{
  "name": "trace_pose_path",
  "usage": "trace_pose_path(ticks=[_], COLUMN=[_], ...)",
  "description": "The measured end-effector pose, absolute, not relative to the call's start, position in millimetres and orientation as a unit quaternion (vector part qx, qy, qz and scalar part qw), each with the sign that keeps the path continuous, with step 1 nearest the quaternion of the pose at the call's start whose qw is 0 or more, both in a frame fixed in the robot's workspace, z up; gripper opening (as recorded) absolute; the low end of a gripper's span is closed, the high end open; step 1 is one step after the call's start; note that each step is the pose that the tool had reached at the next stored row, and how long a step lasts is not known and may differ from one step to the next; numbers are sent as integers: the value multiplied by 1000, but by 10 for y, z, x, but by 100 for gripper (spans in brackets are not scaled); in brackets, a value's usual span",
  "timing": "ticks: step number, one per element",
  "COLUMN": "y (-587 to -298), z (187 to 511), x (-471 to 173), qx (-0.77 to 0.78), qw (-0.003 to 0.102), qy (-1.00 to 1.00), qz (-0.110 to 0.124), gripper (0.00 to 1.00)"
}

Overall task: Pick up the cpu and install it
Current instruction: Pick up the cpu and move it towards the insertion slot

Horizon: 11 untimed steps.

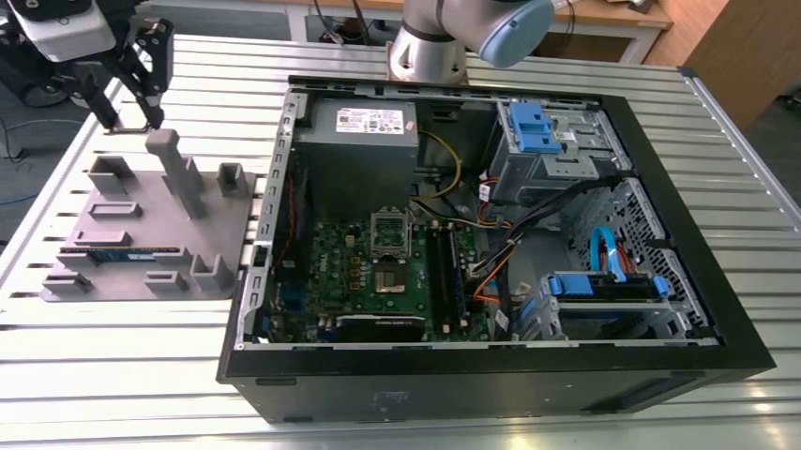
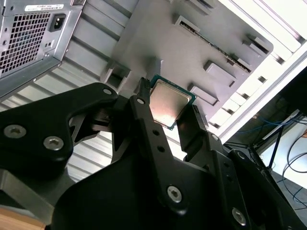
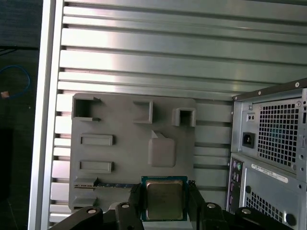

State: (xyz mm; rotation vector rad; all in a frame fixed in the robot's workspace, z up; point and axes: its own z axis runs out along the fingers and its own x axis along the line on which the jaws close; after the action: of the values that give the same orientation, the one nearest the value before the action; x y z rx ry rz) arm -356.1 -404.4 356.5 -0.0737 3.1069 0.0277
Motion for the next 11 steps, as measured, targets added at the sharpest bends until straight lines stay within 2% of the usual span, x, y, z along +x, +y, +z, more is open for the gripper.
trace_pose_path(ticks=[11], y=[-4044], z=[3593], x=[-3545], qx=[-24], qw=[17], qy=[1000], qz=[9], gripper=[47])
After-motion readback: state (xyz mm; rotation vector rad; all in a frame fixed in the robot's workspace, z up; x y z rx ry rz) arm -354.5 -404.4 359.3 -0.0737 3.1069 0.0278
